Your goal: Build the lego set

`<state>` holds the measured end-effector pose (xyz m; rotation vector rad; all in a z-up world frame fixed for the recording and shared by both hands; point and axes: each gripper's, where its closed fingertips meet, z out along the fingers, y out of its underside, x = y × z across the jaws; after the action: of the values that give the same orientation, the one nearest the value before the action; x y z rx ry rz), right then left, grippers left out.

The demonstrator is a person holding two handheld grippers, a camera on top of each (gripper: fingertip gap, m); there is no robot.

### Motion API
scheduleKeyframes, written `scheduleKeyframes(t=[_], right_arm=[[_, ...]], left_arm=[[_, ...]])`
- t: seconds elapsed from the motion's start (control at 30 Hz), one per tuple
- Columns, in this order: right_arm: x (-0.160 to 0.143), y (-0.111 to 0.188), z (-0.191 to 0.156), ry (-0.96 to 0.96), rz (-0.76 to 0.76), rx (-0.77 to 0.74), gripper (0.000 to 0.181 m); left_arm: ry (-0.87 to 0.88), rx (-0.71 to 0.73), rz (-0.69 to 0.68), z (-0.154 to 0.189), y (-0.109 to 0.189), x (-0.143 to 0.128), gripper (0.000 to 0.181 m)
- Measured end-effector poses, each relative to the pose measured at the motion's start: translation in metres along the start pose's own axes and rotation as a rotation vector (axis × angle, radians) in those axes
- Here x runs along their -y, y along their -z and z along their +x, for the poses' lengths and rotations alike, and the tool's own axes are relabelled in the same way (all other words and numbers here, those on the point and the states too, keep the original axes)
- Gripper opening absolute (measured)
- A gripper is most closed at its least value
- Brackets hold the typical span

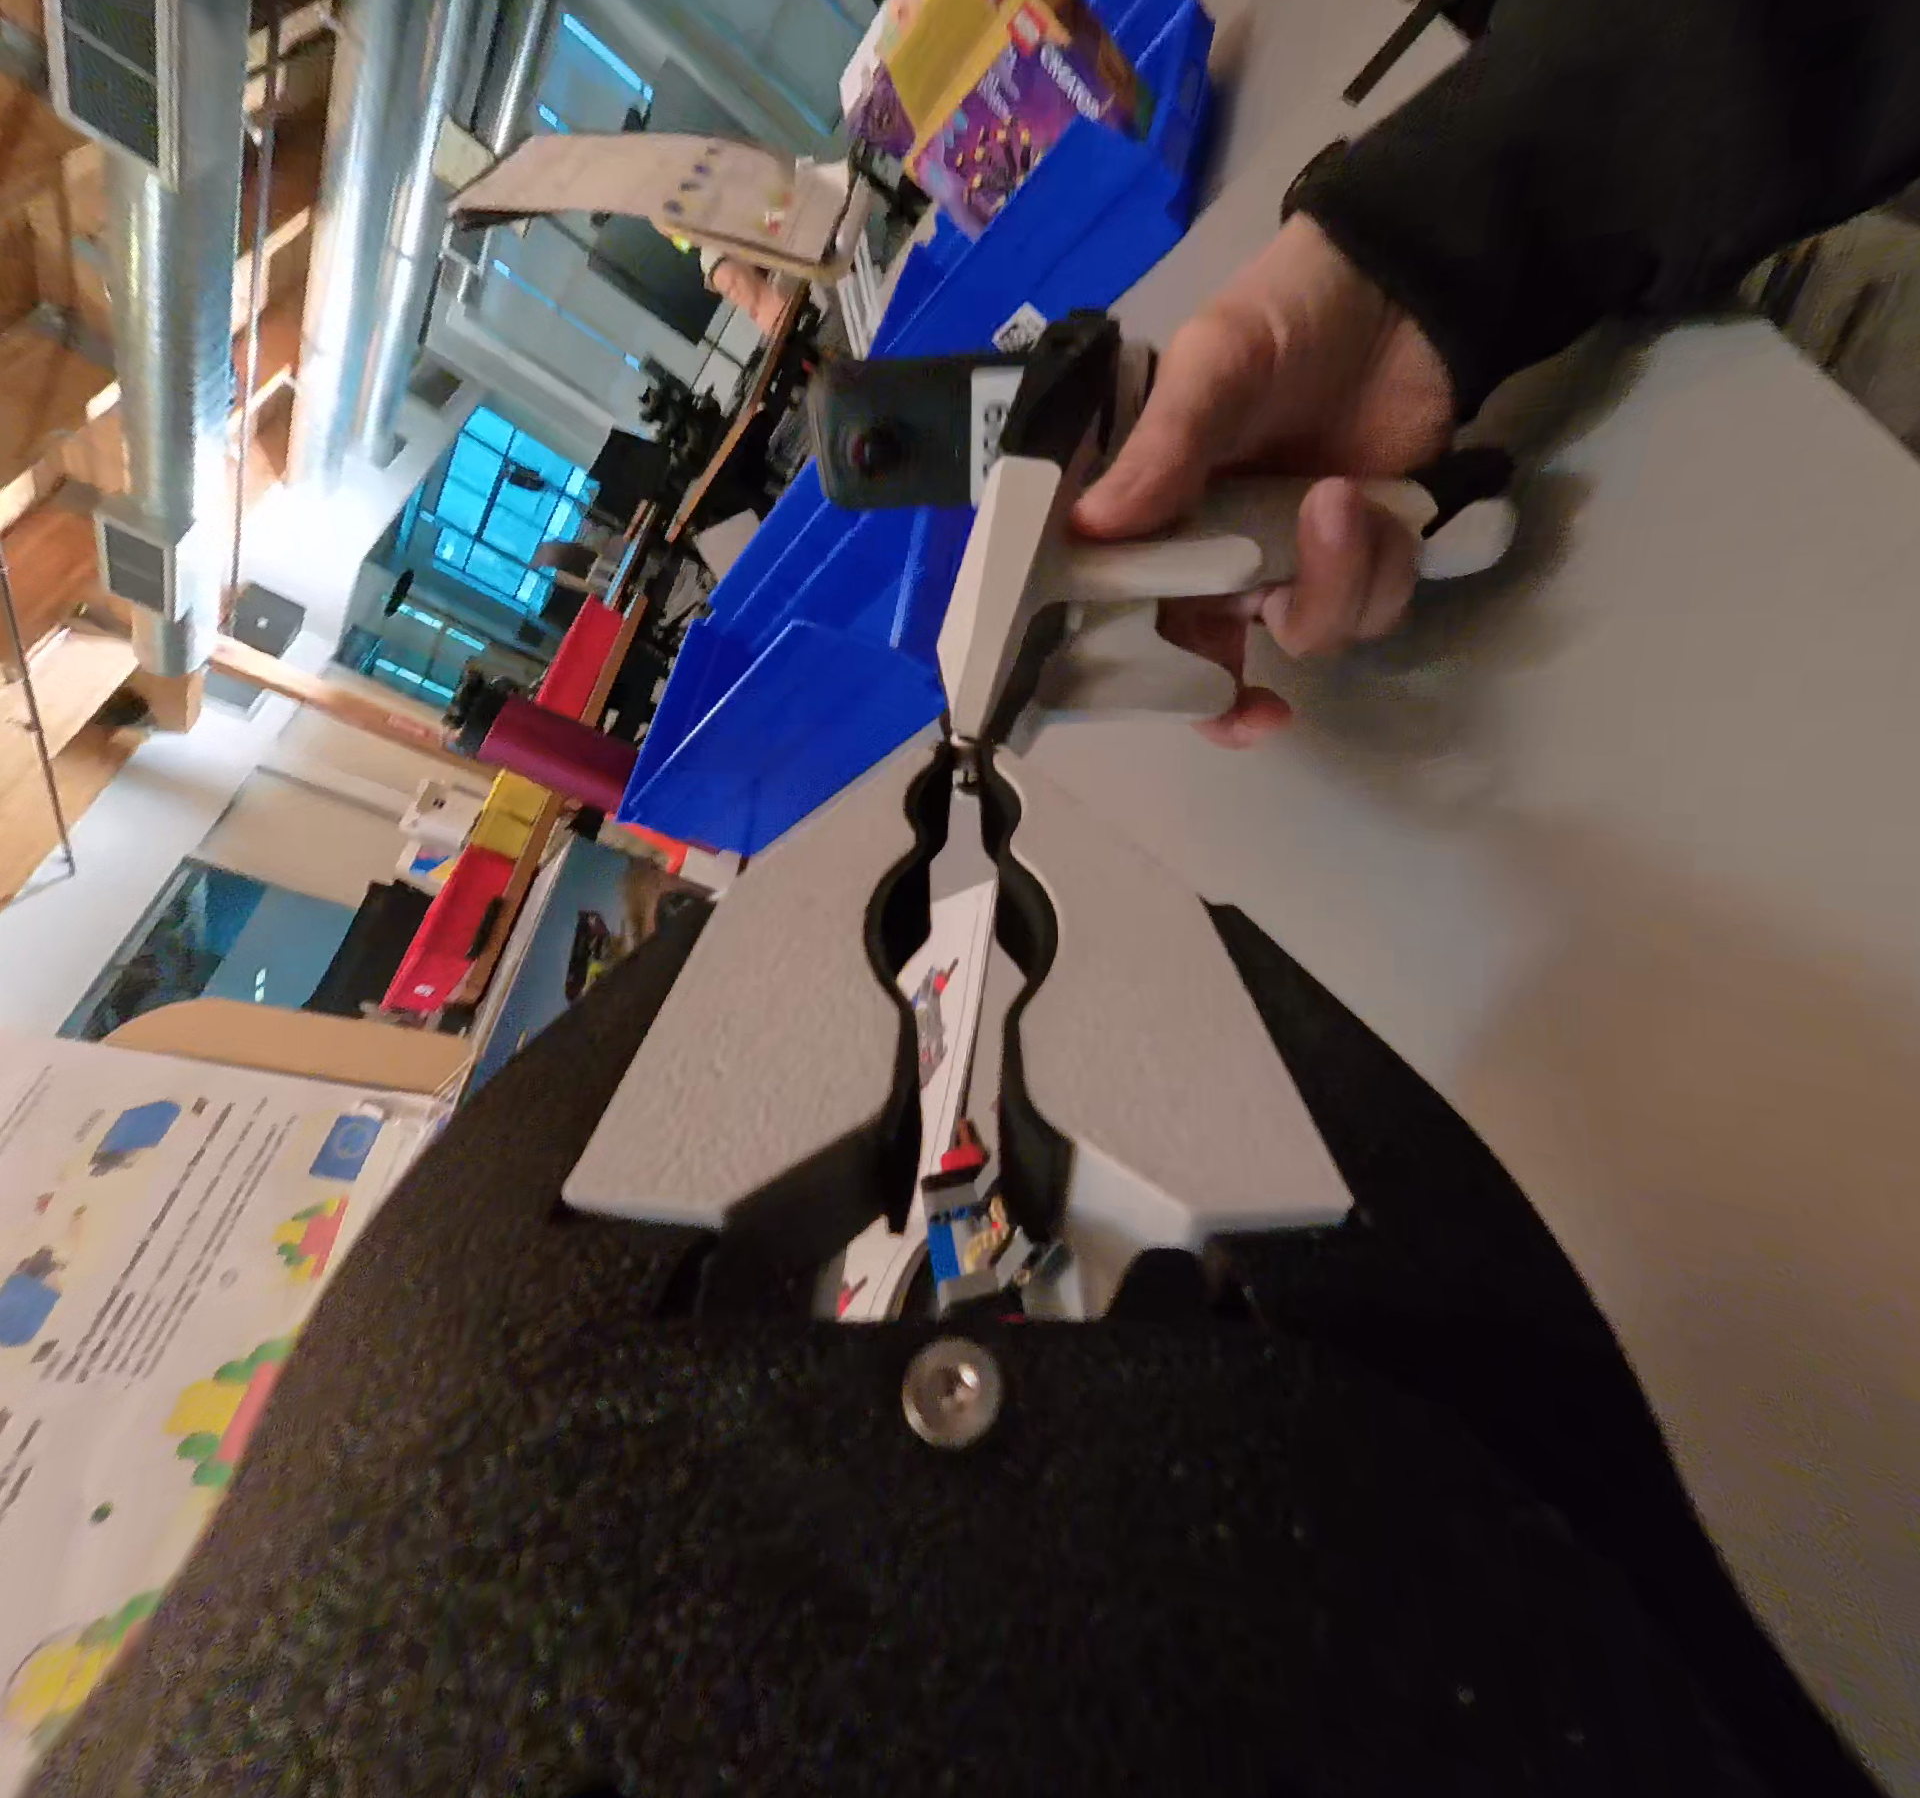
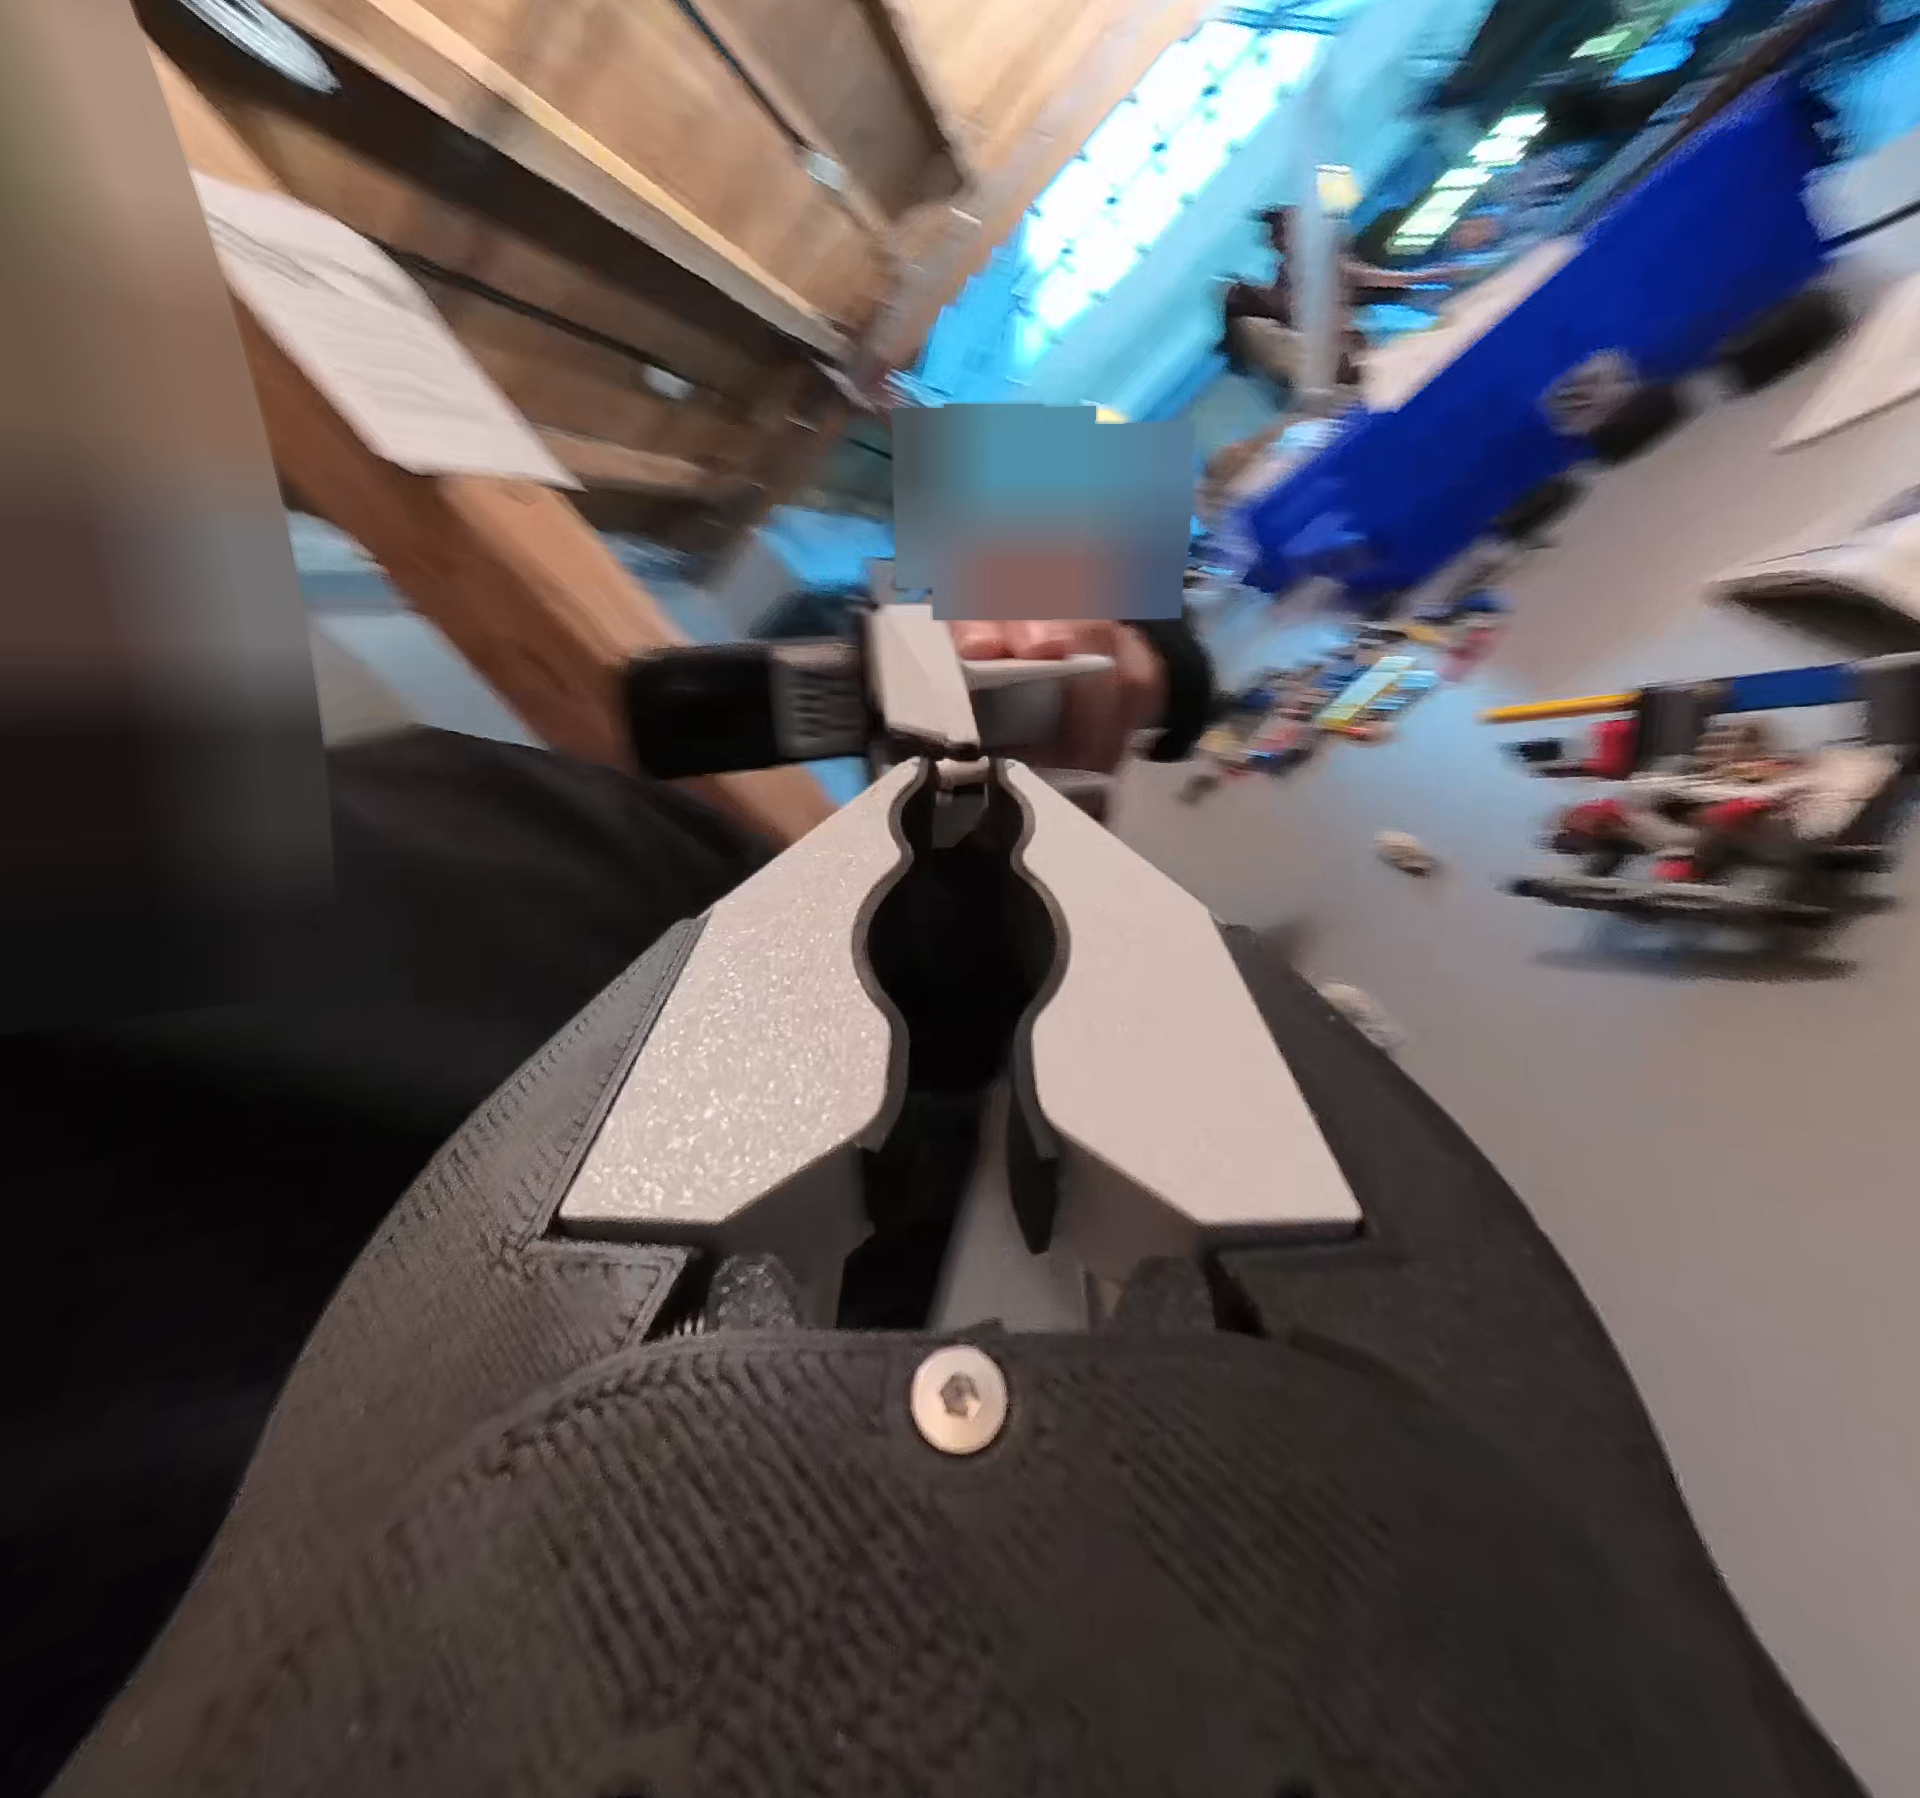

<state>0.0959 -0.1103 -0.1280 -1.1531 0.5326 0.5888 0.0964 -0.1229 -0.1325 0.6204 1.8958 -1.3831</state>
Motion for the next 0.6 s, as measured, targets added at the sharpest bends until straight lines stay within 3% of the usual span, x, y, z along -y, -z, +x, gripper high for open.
scheduleKeyframes(t=[0.23, 0.33, 0.43, 0.6], right_arm=[[-0.005, -0.008, 0.019, 0.236, -0.141, -0.298, 0.008], [-0.001, -0.008, 0.023, 0.273, -0.142, -0.368, 0.008], [-0.002, -0.008, 0.017, 0.241, -0.137, -0.322, 0.009], [0.001, -0.009, -0.006, 0.091, -0.054, -0.09, 0.023]], left_arm=[[-0.115, 0.049, -0.184, 0.002, 0.001, -0.018, 0.004], [-0.072, 0.076, -0.189, -0.001, 0.001, -0.022, 0.003], [0.03, 0.065, -0.097, 0.0, 0.001, -0.014, 0.003], [0.173, 0.054, 0.052, -0.004, 0.004, 0.002, 0.003]])
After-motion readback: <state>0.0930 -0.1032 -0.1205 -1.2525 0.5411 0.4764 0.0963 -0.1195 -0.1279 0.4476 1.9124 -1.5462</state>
